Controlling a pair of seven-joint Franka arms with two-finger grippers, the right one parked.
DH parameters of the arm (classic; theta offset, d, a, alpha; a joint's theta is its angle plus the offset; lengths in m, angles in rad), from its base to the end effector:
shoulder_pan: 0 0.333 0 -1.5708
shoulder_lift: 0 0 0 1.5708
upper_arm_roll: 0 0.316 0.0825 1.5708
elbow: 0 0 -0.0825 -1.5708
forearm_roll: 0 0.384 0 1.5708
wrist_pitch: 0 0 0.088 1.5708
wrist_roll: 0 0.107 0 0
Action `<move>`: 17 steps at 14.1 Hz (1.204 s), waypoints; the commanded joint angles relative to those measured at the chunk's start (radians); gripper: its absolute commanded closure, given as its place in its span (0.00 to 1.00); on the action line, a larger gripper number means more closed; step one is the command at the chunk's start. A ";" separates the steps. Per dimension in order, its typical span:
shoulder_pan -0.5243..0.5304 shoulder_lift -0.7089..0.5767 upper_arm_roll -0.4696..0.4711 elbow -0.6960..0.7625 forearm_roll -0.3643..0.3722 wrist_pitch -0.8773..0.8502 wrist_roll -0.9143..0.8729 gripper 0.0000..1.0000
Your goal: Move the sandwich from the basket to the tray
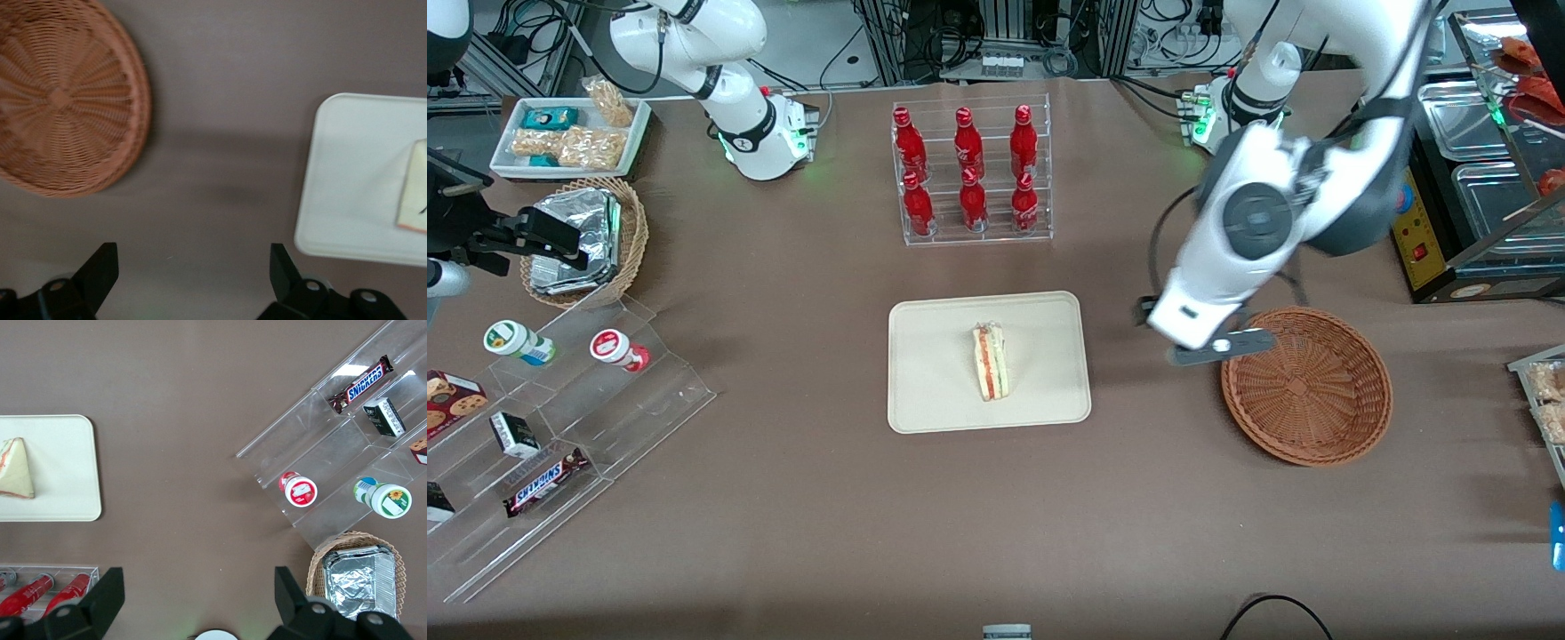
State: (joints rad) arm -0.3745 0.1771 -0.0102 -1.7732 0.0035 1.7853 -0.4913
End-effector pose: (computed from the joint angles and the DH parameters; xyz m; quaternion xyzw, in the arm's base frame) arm 0.5502 -0.2221 0.4439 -0.9952 -0.0526 0.0743 0.0357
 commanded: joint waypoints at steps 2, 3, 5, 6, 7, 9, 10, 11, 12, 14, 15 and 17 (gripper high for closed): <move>0.127 -0.157 -0.013 -0.055 0.006 -0.122 0.221 0.00; 0.153 -0.175 -0.013 -0.051 0.007 -0.148 0.271 0.00; 0.244 -0.197 -0.028 -0.028 0.009 -0.200 0.376 0.00; 0.287 -0.202 -0.051 -0.006 0.009 -0.233 0.428 0.00; 0.337 -0.208 -0.074 0.010 0.009 -0.256 0.477 0.00; 0.406 -0.211 -0.114 0.041 0.009 -0.276 0.513 0.00; 0.432 -0.211 -0.132 0.067 0.010 -0.277 0.514 0.00; 0.451 -0.208 -0.146 0.092 0.013 -0.276 0.517 0.00; 0.456 -0.206 -0.143 0.115 0.013 -0.273 0.519 0.00; 0.457 -0.205 -0.126 0.145 0.013 -0.265 0.519 0.00; 0.457 -0.206 -0.110 0.158 0.013 -0.265 0.517 0.00; 0.454 -0.208 -0.080 0.175 0.006 -0.264 0.517 0.00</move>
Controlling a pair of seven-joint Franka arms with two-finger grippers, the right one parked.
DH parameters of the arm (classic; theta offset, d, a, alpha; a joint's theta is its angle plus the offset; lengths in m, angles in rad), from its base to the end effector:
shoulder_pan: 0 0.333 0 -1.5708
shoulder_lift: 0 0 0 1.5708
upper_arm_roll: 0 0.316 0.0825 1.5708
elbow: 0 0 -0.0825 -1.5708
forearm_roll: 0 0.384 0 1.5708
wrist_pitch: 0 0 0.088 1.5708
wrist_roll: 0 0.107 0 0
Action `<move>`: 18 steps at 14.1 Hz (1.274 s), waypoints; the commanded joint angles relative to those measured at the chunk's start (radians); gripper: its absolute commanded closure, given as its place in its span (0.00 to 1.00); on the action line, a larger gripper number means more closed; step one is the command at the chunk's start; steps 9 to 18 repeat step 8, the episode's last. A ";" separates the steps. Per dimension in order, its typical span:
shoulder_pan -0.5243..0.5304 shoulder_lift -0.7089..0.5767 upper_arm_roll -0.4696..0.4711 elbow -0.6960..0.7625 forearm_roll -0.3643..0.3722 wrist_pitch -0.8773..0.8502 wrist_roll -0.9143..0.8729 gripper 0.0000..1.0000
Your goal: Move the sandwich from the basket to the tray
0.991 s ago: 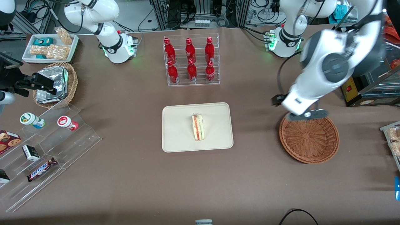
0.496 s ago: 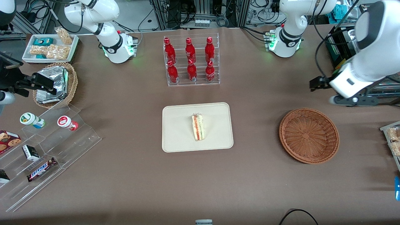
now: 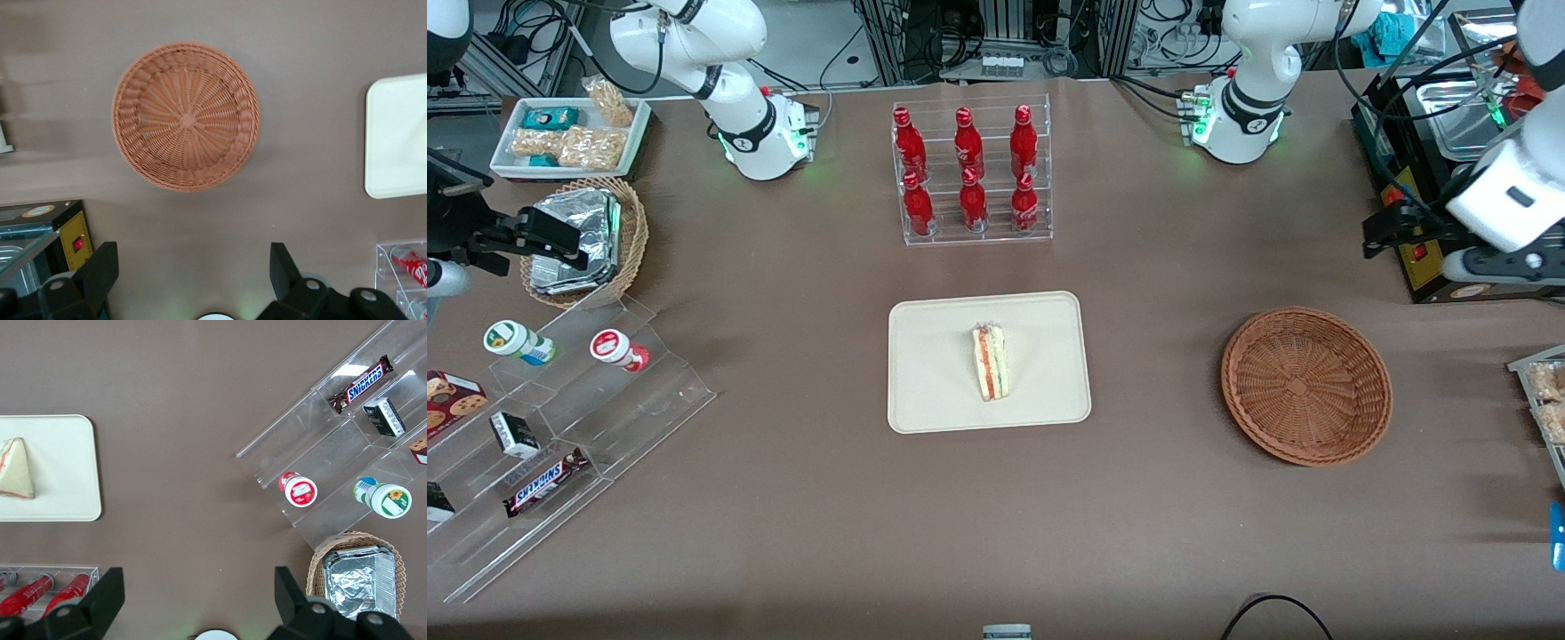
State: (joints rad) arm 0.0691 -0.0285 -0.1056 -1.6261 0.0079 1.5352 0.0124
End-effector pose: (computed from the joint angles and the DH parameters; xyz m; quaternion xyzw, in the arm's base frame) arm 0.5404 -0.0197 0.6110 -0.9992 0.0243 0.0312 0.0058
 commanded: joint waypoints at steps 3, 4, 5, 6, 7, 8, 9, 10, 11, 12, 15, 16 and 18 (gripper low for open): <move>0.009 0.012 0.055 0.081 -0.003 -0.023 0.014 0.00; 0.009 0.010 0.057 0.080 -0.005 -0.026 0.014 0.00; 0.009 0.010 0.057 0.080 -0.005 -0.027 0.014 0.00; 0.009 0.012 0.057 0.080 -0.005 -0.027 0.012 0.00; 0.009 0.012 0.057 0.080 -0.005 -0.027 0.012 0.00; 0.009 0.010 0.058 0.080 -0.006 -0.027 0.012 0.00; 0.009 0.010 0.058 0.080 -0.006 -0.027 0.012 0.00; 0.009 0.010 0.058 0.080 -0.006 -0.027 0.012 0.00; 0.009 0.010 0.058 0.080 -0.006 -0.027 0.012 0.00; 0.009 0.010 0.058 0.080 -0.006 -0.027 0.012 0.00; 0.009 0.010 0.058 0.080 -0.006 -0.027 0.012 0.00; 0.009 0.010 0.058 0.080 -0.006 -0.027 0.012 0.00; 0.009 0.010 0.058 0.080 -0.006 -0.027 0.012 0.00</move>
